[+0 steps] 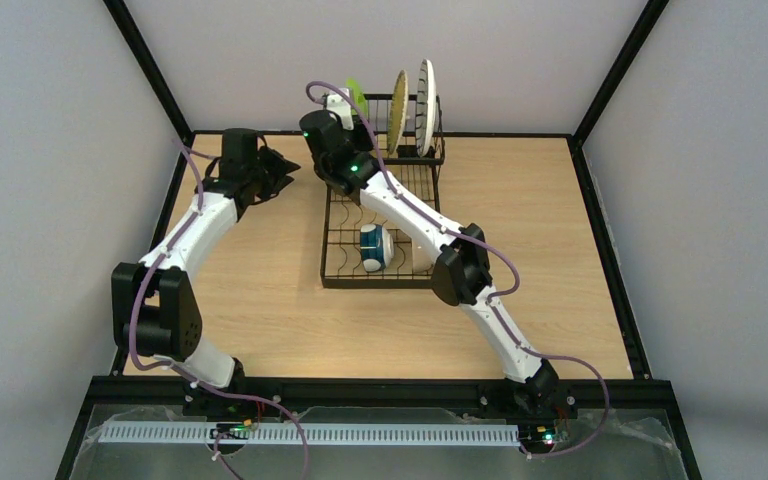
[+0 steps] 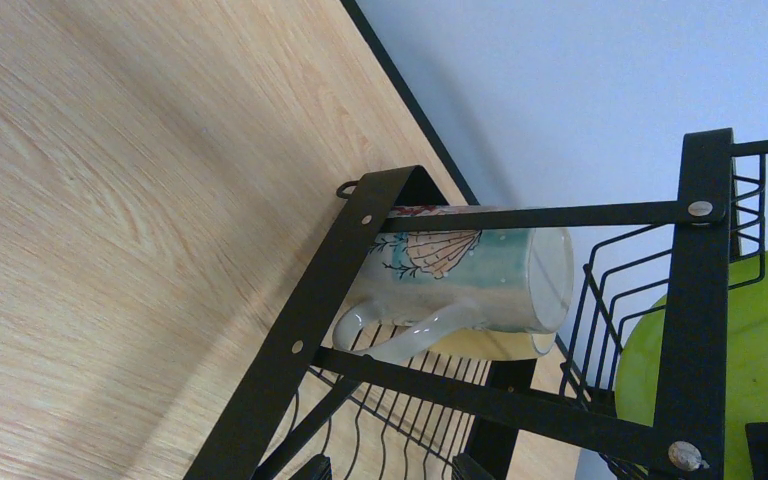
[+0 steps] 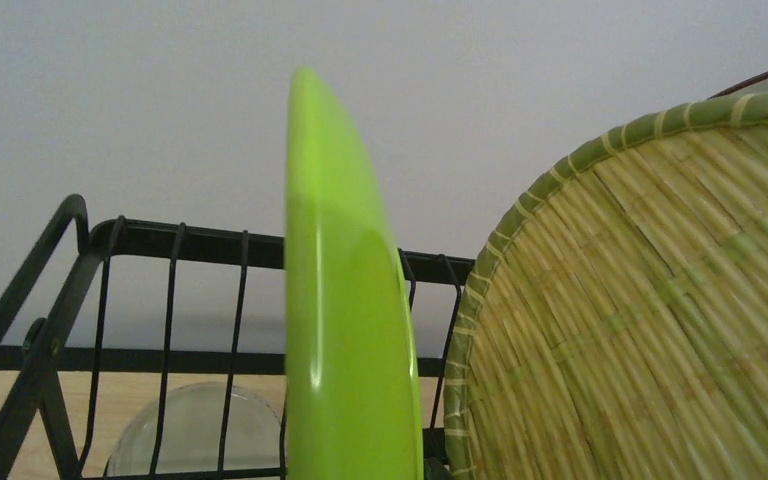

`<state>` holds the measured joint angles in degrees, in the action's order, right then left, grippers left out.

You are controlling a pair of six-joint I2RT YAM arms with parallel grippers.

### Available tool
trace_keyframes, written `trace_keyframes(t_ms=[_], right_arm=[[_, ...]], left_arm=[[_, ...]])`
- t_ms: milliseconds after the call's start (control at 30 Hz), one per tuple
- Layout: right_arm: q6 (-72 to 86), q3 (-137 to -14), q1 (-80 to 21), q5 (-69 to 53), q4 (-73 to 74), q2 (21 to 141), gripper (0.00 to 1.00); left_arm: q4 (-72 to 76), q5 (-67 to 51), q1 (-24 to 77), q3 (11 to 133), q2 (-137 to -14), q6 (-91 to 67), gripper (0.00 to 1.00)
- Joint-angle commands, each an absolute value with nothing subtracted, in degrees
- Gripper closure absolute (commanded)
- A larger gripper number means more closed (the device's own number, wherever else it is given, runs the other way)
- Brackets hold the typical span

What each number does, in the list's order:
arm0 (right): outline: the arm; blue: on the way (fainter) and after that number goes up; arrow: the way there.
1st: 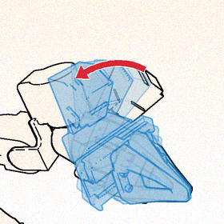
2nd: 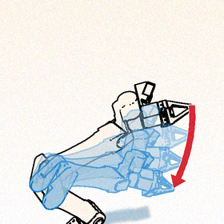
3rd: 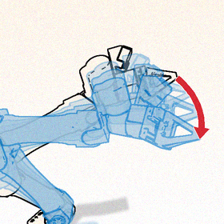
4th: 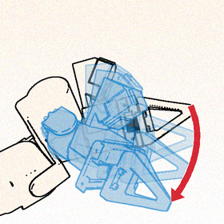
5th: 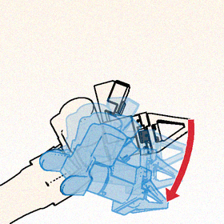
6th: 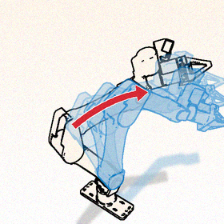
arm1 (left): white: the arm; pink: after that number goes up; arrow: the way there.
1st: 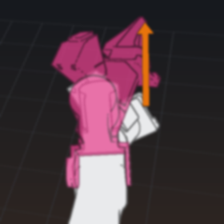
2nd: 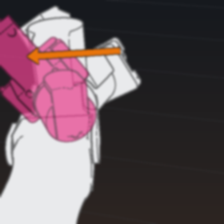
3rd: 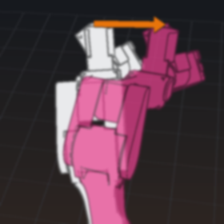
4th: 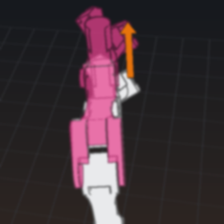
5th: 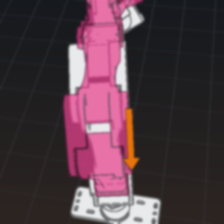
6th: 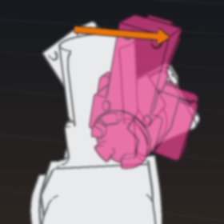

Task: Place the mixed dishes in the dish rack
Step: Insert the plate into the dish rack.

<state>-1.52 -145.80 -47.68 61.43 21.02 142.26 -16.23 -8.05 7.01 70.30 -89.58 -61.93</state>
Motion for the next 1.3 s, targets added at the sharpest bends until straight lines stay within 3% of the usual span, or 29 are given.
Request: trace_keyframes(t_ms=[0,1267], right_arm=[[-0.2,-146.3,-48.1,61.4,24.8,142.5,0.57],[-0.1,-146.2,-49.2,61.3,25.1,135.5,0.49]], left_arm=[[-16.0,-7.4,7.5,69.4,-89.7,-61.6,0.33],[-17.8,-5.8,8.3,67.3,-85.3,-61.7,0.33]])
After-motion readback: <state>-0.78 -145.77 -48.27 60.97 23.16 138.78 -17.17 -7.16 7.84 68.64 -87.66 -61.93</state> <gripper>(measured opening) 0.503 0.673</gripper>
